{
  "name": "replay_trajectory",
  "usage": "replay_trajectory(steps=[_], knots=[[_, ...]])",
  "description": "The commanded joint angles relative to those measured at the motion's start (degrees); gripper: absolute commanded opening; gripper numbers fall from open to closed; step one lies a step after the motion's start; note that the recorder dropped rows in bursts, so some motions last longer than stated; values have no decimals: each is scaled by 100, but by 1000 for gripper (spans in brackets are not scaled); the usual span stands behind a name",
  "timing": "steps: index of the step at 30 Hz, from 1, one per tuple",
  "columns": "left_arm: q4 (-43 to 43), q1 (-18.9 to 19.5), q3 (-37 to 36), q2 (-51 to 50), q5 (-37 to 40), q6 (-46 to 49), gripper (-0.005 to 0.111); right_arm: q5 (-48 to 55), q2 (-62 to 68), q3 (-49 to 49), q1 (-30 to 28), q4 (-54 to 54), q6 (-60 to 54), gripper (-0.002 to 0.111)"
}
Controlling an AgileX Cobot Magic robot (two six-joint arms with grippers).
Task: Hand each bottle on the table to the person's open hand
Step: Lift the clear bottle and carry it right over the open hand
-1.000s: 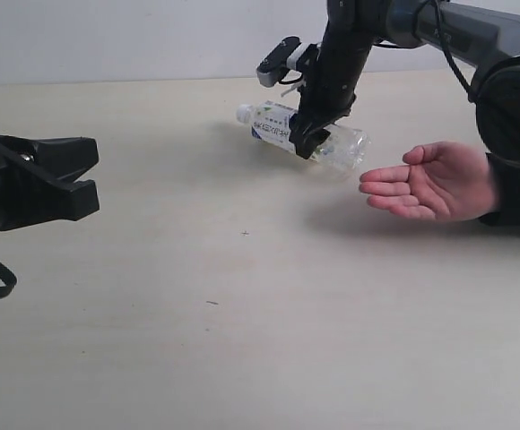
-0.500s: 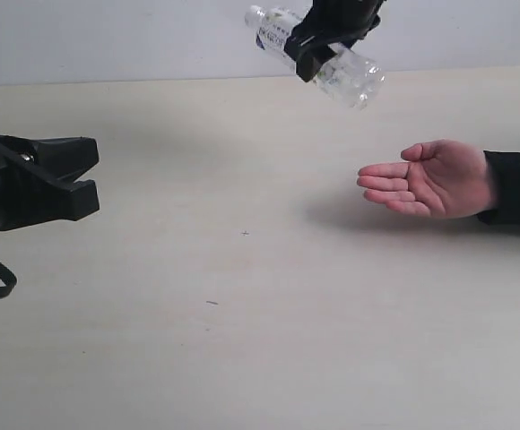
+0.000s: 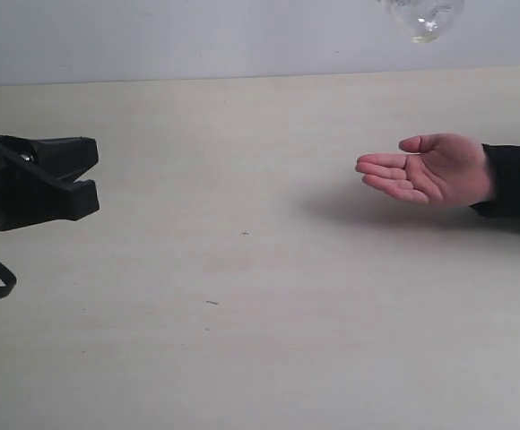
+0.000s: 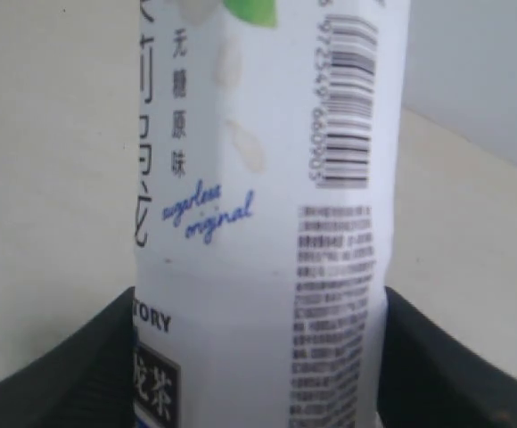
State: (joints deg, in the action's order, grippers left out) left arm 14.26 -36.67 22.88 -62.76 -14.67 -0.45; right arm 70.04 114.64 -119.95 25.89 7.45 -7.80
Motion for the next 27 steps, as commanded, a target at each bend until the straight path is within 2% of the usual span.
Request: replay_trajectory(steps=[1,10,15,19,27], knots=[[5,11,-24,26,-35,15,0,-8,-1006,944,-168,-7,202,0],[5,11,-24,26,-35,15,0,-8,-2586,2777,-167,-20,1134,0],[5,11,-24,26,-35,15,0,-8,-3154,3640,-167,-2,1246,0],[5,11,-24,26,-35,15,0,-48,-3307,4257,-167,-2,1331,0],[5,11,-24,26,-35,15,0,-1237,-3077,5109,-167,-2,1408,0]])
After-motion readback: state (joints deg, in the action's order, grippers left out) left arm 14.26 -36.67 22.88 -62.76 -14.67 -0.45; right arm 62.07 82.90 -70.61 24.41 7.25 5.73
